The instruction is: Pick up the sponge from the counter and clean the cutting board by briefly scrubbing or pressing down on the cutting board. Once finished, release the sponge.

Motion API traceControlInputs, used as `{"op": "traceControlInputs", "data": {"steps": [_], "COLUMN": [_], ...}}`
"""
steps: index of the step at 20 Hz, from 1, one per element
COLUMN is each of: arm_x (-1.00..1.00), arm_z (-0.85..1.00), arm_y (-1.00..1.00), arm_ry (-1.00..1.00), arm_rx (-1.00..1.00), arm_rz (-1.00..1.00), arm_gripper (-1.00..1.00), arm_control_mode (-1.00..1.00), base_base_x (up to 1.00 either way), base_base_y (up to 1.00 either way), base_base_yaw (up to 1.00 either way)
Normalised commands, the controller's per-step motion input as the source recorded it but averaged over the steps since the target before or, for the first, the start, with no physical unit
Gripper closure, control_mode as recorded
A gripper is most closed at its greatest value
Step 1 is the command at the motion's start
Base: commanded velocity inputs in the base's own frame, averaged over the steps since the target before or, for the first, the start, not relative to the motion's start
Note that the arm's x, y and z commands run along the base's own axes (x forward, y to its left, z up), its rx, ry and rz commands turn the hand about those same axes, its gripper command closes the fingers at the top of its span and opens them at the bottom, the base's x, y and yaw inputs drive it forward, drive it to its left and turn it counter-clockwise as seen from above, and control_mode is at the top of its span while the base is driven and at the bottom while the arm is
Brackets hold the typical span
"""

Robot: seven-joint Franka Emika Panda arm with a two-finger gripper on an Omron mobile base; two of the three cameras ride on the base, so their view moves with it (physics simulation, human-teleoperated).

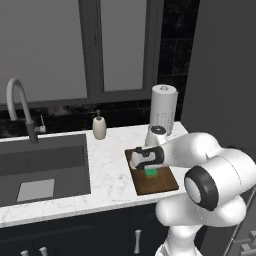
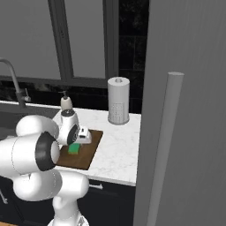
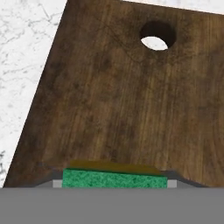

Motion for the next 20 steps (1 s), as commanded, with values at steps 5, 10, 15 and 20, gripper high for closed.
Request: {"op": "traceControlInputs", "data": {"steps": [5,10,15,20], "arm_x": [0.15,0.41,0.02,-0.04], "arm_z": [0.00,0.00,0.00,0.00], "arm_y": [-0.50,0.01,0.31,0.42], "arm_ry": [0.00,0.00,0.00,0.00], "arm_rx": [0.00,0.00,0.00,0.00], "arm_rz": [0.00,0.00,0.00,0.00], "arm_gripper": [1.00,1.00,1.00,1.00], "arm_control_mode": [-1.00,-1.00,-1.00,-1.00], "base_base_x": [0.00,0.00,0.00,0.00], "base_base_y": [0.00,0.00,0.00,0.00], "base_base_yaw": [0.00,0.00,0.00,0.00]}}
